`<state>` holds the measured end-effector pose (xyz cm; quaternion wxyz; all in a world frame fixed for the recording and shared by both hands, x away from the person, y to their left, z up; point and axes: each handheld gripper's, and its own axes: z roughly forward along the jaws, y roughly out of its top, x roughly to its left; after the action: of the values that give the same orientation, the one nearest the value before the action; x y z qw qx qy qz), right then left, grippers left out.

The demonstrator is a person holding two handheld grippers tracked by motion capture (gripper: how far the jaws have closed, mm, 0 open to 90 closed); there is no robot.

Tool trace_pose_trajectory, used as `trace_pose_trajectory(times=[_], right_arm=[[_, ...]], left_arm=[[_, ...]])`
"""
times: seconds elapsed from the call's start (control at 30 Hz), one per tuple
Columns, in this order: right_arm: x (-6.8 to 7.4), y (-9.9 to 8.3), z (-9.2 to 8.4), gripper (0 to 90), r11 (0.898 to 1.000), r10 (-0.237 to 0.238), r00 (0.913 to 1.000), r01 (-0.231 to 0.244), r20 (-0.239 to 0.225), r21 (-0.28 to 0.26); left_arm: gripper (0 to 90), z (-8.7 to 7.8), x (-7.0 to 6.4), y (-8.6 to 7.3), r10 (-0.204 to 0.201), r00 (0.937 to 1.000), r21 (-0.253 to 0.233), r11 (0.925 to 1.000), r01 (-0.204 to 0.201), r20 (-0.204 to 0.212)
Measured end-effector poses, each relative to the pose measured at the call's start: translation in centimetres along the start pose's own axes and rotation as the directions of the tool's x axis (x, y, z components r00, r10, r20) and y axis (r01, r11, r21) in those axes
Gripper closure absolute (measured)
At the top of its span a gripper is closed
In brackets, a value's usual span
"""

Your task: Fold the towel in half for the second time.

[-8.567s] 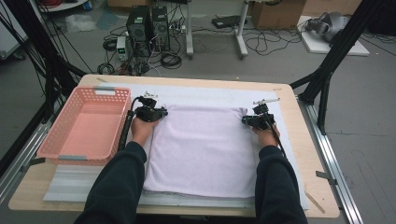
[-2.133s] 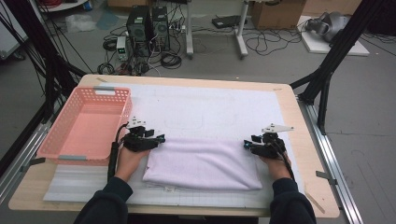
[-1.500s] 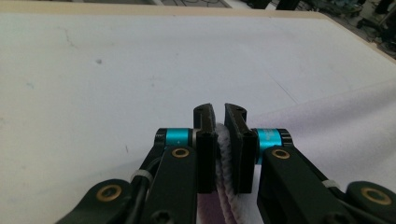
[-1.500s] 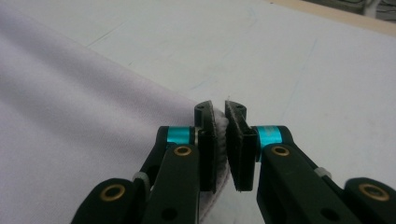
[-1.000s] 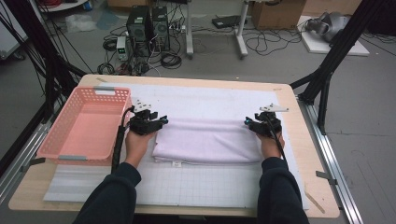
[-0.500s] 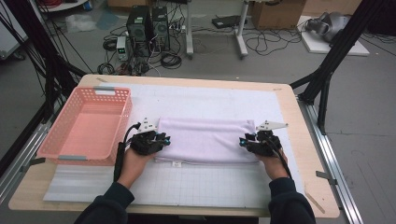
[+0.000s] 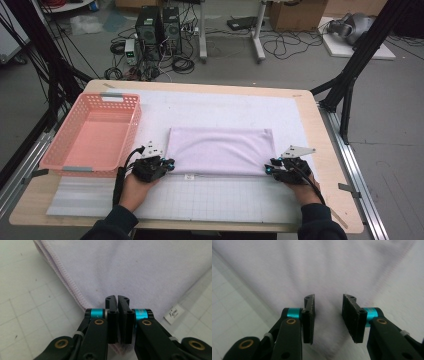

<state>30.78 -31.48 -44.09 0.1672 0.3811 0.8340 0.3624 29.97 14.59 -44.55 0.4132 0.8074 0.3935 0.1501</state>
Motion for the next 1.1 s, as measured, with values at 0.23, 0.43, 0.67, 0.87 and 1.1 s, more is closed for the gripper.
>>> trace_pose_trajectory(times=[0.23, 0.43, 0.67, 0.87, 1.1], right_arm=[[-0.8, -0.6, -1.4, 61.7, 0.998, 0.056, 0.9972, -0.055, 0.049, -0.026], [-0.6, -0.2, -2.1, 61.3, 0.992, 0.055, 0.9978, -0.05, 0.036, -0.119], [-0.6, -0.8, -1.0, 59.7, 0.999, 0.052, 0.9972, -0.053, 0.054, 0.005], [-0.6, -0.4, -3.1, 45.0, 0.989, 0.058, 0.9972, -0.05, 0.048, -0.142], [-0.7, -0.7, -4.5, 28.2, 0.958, 0.158, 0.9814, -0.126, 0.109, -0.259]], left_arm=[[83.0, -0.7, -0.2, -0.1, 0.034, 0.9985, -0.019, 0.9992, -0.035, -0.042], [81.2, -0.8, 1.0, -0.6, -0.03, 0.9975, -0.065, 0.9975, 0.026, -0.063], [78.7, -1.0, 0.7, -0.4, -0.014, 0.9944, -0.064, 0.9979, 0.008, -0.105], [60.2, -2.7, 1.2, 0.4, -0.062, 0.992, -0.317, 0.9482, 0.024, -0.11], [22.9, -2.5, 1.2, 1.1, -0.119, 0.9929, -0.4, 0.9099, 0.111, 0.007]])
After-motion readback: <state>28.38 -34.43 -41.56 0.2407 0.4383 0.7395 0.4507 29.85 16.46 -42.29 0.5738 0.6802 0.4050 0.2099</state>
